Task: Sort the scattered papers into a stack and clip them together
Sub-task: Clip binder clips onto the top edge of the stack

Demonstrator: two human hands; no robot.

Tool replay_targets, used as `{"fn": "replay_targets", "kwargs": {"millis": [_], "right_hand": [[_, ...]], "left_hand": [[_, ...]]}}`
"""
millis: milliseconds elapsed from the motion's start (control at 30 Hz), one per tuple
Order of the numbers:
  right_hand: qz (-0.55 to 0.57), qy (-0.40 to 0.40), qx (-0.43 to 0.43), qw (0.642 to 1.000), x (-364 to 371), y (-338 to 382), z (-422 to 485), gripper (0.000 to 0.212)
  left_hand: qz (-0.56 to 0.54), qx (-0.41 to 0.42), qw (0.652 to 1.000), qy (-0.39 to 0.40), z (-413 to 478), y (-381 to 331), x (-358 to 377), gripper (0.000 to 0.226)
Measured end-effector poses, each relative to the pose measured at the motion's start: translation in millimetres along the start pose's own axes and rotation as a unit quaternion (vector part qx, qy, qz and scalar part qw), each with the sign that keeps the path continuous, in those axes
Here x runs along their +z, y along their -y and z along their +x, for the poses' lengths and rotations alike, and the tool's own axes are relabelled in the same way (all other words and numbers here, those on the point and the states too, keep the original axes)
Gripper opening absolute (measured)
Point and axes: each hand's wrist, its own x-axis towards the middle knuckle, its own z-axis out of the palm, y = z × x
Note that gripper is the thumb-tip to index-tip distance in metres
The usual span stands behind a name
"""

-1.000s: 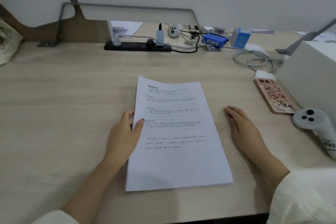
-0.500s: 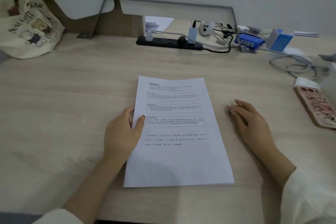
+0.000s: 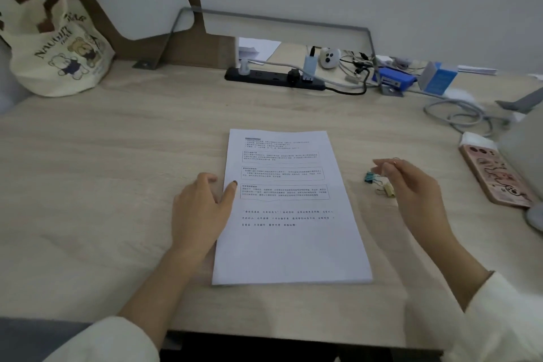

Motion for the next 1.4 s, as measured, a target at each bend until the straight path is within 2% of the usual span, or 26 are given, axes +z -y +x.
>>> {"fn": "replay_targets", "kwargs": {"millis": [67,133,233,333,467,533,600,700,833,1033,1133,1200,1267,1333,1400], "right_hand": [[0.073,0.029,0.017,0.997,-1.7,21.6,-7.7,0.022],[0.136,0.082,0.029,0.987,0.8,41.4,-17.4,0.023],[0.19,0.163,0.035,0.968,12.0,66.8,-32.1,0.024],[0.232,0.235,0.04,0.943,23.4,86.6,-42.8,0.033],[0.273,0.284,0.049,0.918,32.2,98.5,-46.3,0.032],[0.263,0.311,0.041,0.912,35.4,99.5,-40.5,0.031],[0.228,0.321,0.04,0.919,39.5,100.2,-27.4,0.029],[0.139,0.294,0.041,0.945,46.4,98.0,6.5,0.026],[0.071,0.334,0.051,0.938,57.4,89.8,53.1,0.02],[0.099,0.385,0.075,0.914,81.1,78.3,92.6,0.021],[0.114,0.387,0.085,0.911,86.7,75.3,99.2,0.034],[0.106,0.391,0.098,0.909,88.5,74.1,102.2,0.035],[0.091,0.398,0.114,0.906,91.6,71.9,107.1,0.029],[0.08,0.409,0.124,0.901,98.3,69.1,112.9,0.026],[0.077,0.422,0.135,0.893,107.5,65.8,119.9,0.028]], "left_hand": [[-0.019,-0.014,1.0,0.0,-3.3,-3.4,-6.3,0.053],[-0.091,0.001,0.996,0.025,-12.6,-15.0,-14.8,0.05],[-0.246,0.045,0.953,0.168,-32.6,-47.6,-30.4,0.027],[-0.319,0.093,0.904,0.27,-46.2,-78.6,-43.3,0.02],[-0.367,0.137,0.883,0.259,-39.8,-92.8,-53.8,0.012],[-0.371,0.152,0.88,0.253,-31.1,-90.0,-54.1,0.015],[-0.353,0.157,0.886,0.256,-19.3,-85.5,-51.9,0.018],[-0.319,0.15,0.898,0.263,5.5,-79.8,-46.2,0.019],[-0.286,0.15,0.908,0.269,41.8,-74.8,-35.3,0.018],[-0.28,0.134,0.91,0.277,73.8,-70.2,-20.5,0.017],[-0.26,0.131,0.921,0.26,80.7,-64.2,-20.8,0.012],[-0.194,0.144,0.946,0.215,91.0,-52.5,-21.6,0.013],[-0.077,0.174,0.966,0.177,109.6,-41.9,-19.0,0.023],[0.008,0.18,0.966,0.188,131.1,-39.7,-13.9,0.032],[0.051,0.171,0.956,0.232,150.1,-45.7,-6.8,0.041]]}}
